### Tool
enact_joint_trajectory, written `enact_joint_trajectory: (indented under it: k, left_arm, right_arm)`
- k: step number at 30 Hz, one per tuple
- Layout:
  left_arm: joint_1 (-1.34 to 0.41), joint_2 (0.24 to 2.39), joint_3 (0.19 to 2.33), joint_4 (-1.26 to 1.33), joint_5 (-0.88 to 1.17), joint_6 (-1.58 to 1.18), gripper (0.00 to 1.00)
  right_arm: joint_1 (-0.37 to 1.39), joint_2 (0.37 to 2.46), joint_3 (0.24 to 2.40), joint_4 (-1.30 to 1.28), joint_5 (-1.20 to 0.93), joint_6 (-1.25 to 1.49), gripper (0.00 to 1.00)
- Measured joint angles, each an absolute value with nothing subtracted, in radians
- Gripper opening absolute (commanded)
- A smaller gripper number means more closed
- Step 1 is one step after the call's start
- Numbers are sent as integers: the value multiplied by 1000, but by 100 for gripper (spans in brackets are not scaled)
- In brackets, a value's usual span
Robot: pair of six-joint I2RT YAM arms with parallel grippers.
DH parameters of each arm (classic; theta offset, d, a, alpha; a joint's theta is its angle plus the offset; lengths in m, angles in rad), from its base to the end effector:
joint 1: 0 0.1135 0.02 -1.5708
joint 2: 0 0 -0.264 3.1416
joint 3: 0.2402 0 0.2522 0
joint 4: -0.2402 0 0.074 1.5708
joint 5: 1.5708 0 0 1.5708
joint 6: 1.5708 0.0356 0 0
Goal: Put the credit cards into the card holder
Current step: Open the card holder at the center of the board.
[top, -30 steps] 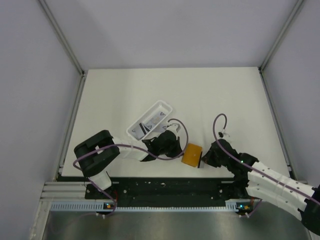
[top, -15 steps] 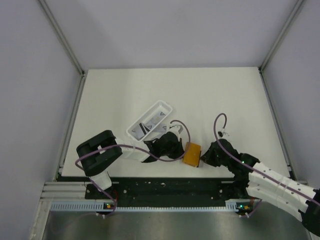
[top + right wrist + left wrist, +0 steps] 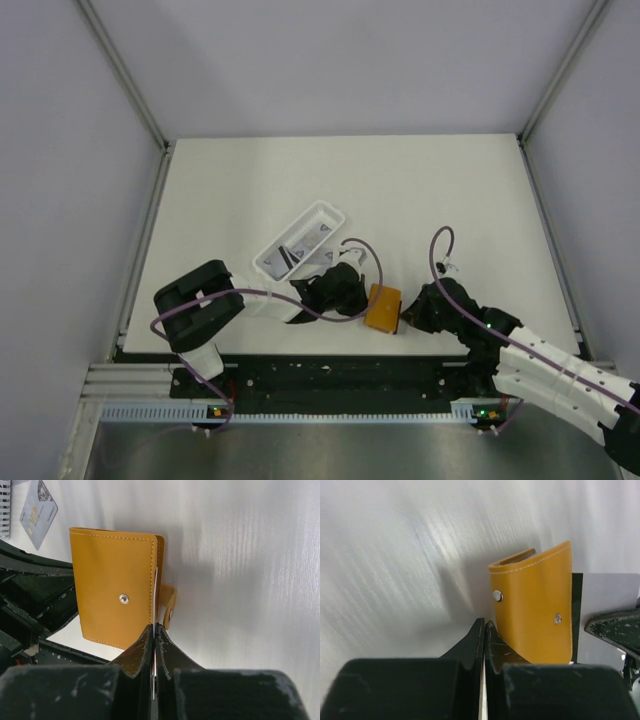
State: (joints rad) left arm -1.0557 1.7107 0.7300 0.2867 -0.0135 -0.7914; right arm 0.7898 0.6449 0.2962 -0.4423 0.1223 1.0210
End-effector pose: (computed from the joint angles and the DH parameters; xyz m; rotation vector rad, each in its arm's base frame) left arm 0.1616 -0.2845 0.1347 0.3153 2.4311 -0.9069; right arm 0.0993 0.0940 0.1671 0.3476 2.4533 0.7071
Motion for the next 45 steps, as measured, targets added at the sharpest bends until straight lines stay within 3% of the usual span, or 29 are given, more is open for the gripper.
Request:
enact_joint_trajectory:
  k: [15,26,45]
  left_arm:
    - [-1058,1691,818,48,-199,-785,0]
    - [-1067,1693,831,30,-196,-764,0]
    - [-1081,1723,828,117,-103,-766,0]
  right_arm:
    - [790,646,296,-442,122,1021,0]
    - [790,648,297,-418,103,1014,0]
    - [790,661,294,-148,-63,985,0]
